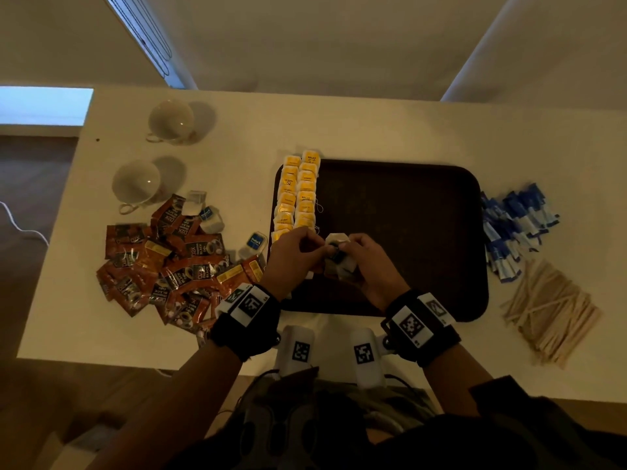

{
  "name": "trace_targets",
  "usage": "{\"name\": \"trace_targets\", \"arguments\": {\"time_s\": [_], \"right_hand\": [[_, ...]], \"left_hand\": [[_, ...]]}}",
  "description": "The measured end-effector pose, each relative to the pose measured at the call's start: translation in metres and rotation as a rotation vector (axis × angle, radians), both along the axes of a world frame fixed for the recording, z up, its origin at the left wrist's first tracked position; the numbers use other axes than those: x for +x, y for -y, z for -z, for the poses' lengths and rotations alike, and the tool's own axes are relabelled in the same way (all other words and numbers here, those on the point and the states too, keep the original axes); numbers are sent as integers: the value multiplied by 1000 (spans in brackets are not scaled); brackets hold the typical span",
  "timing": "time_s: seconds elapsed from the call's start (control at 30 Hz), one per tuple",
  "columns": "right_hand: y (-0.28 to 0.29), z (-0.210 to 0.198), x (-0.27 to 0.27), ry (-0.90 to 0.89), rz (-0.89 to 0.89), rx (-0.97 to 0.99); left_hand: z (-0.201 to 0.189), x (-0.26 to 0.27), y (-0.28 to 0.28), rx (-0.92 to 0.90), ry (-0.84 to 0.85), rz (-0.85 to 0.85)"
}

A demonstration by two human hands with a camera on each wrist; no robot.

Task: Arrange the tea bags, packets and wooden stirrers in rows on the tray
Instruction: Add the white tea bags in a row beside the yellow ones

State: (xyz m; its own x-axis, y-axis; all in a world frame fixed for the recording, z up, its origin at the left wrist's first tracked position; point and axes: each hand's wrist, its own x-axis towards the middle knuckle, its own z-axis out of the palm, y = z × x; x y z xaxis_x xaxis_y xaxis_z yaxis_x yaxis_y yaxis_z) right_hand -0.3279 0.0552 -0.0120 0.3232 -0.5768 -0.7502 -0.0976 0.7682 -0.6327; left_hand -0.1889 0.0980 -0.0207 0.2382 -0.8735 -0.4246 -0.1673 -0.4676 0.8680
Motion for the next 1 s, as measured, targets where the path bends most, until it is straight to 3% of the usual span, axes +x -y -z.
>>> {"name": "trace_targets", "arguments": {"time_s": [0.27, 0.37, 0.57, 0.8, 1.0], "right_hand": [[8, -6, -6, 85, 34, -35], [9, -7, -7, 160, 7, -31], [12, -4, -6, 121, 11, -65], [11, -1, -6, 199, 10, -31], [10, 1, -6, 212, 19, -56]], "left_hand": [[-3, 5, 10, -76, -115, 120], [-4, 4, 13, -94, -75, 174], [-6, 6, 15, -77, -102, 186], [-3, 10, 15, -55, -98, 46], [-2, 14, 15, -57, -89, 99]]}}
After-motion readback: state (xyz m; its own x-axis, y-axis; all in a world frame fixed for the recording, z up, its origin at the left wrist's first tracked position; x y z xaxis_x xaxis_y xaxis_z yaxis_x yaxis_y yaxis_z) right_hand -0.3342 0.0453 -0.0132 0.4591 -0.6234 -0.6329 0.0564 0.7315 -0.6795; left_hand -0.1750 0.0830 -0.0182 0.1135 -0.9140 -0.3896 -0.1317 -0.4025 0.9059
